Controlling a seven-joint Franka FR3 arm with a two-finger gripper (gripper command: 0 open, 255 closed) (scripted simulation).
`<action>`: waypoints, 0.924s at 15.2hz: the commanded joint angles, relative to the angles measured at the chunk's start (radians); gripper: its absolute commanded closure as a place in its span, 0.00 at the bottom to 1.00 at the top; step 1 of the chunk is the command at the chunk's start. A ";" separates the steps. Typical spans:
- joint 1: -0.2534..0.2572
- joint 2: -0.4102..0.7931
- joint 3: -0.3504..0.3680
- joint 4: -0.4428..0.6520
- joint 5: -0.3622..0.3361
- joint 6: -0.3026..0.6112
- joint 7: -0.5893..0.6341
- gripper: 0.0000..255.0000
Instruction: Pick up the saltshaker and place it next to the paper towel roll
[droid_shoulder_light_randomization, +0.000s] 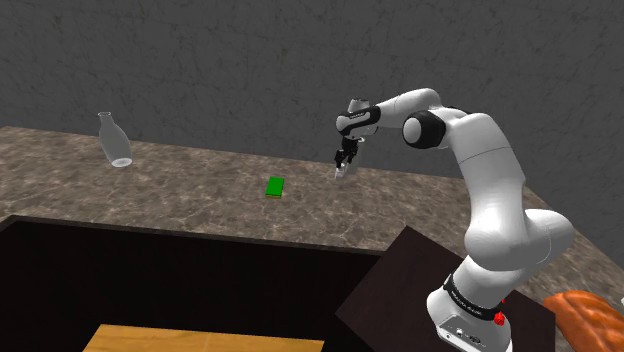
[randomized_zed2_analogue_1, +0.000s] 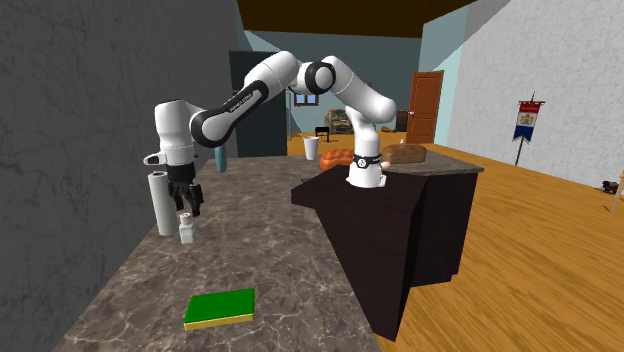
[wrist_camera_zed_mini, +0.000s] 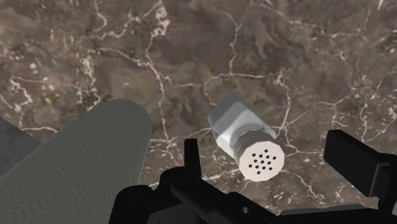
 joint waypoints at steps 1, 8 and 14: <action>0.000 0.000 0.000 0.000 0.000 0.000 0.000 0.00; -0.001 -0.075 -0.002 -0.001 -0.002 -0.074 0.001 0.00; -0.001 -0.075 -0.002 -0.001 -0.002 -0.074 0.001 0.00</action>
